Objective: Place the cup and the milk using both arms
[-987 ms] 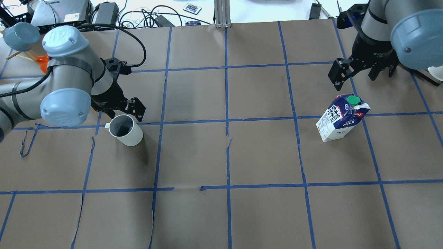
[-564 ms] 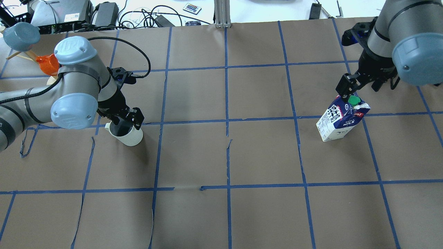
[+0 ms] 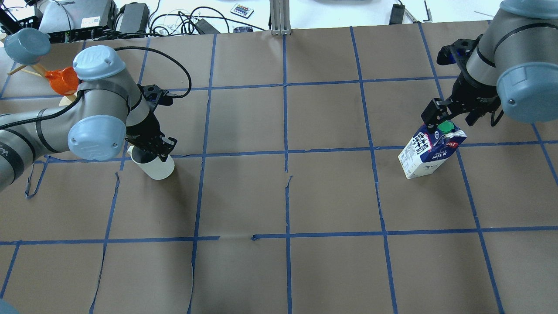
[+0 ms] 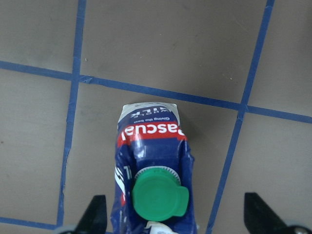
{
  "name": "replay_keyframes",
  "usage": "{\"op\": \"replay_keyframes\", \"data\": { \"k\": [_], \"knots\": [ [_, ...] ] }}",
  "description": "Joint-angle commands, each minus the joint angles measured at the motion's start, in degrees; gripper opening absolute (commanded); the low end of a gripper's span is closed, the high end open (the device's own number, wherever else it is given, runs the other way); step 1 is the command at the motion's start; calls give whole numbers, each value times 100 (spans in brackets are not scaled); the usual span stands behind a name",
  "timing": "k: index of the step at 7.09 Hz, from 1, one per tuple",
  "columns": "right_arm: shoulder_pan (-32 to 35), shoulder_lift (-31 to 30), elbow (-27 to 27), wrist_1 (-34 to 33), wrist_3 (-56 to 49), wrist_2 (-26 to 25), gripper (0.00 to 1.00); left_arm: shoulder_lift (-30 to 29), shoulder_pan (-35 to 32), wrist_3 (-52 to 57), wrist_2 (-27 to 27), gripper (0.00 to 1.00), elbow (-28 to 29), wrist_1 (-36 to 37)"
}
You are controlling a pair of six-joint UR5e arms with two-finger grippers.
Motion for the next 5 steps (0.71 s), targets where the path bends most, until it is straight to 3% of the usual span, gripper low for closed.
{"op": "replay_keyframes", "data": {
  "k": [1,3,5],
  "knots": [
    [-3,62,44,-56,-29,10,100,-41,-380,-1311,-30,0,371,-114],
    [-3,71,44,-12,-21,27,82,-225,-1029,-2540,-606,0,1308,-1030],
    [-3,71,70,5,-3,27,77,-602,-2064,-3192,-636,0,1988,-1493]
  ]
}}
